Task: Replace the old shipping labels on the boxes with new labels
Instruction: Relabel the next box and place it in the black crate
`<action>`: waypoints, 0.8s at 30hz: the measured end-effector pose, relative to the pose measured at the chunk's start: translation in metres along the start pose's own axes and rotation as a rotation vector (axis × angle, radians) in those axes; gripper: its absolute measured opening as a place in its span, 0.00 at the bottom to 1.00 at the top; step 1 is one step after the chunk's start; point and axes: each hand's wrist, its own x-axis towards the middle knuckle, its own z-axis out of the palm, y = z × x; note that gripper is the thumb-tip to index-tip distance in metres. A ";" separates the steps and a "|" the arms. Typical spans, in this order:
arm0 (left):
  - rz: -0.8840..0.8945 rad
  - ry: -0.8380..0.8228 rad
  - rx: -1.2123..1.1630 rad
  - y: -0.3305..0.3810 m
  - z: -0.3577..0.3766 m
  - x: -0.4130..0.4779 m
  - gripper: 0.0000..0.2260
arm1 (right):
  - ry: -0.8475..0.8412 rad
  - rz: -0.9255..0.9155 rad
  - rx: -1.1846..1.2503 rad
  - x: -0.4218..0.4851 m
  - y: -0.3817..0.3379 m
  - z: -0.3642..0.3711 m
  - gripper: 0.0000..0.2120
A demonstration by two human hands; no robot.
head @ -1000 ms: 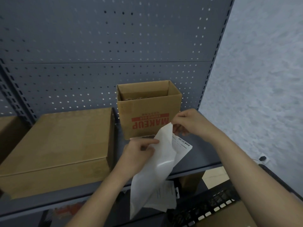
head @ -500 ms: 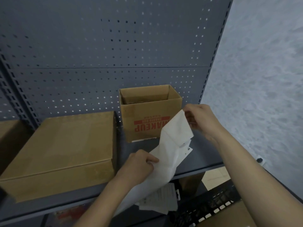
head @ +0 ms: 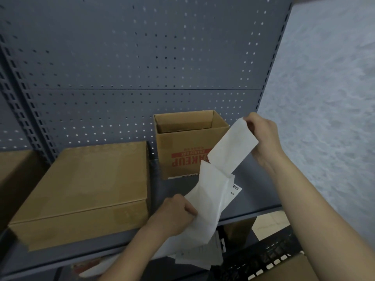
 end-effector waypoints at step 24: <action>0.125 0.016 0.053 0.007 -0.008 -0.018 0.20 | -0.206 -0.270 0.108 -0.017 -0.035 0.035 0.09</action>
